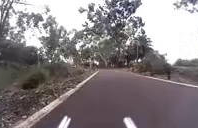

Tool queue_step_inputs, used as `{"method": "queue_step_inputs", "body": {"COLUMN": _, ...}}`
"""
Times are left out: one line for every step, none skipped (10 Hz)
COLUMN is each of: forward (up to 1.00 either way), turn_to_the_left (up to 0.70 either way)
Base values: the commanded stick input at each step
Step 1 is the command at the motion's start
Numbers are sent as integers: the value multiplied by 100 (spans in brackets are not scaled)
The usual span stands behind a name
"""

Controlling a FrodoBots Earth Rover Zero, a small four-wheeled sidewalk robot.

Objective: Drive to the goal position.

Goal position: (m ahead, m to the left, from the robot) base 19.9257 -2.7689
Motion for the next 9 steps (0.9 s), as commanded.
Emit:
{"method": "queue_step_inputs", "body": {"forward": 60, "turn_to_the_left": -15}}
{"method": "queue_step_inputs", "body": {"forward": 60, "turn_to_the_left": -15}}
{"method": "queue_step_inputs", "body": {"forward": 60, "turn_to_the_left": 0}}
{"method": "queue_step_inputs", "body": {"forward": 60, "turn_to_the_left": 0}}
{"method": "queue_step_inputs", "body": {"forward": 60, "turn_to_the_left": 0}}
{"method": "queue_step_inputs", "body": {"forward": 60, "turn_to_the_left": 0}}
{"method": "queue_step_inputs", "body": {"forward": 60, "turn_to_the_left": 0}}
{"method": "queue_step_inputs", "body": {"forward": 60, "turn_to_the_left": 0}}
{"method": "queue_step_inputs", "body": {"forward": 60, "turn_to_the_left": 0}}
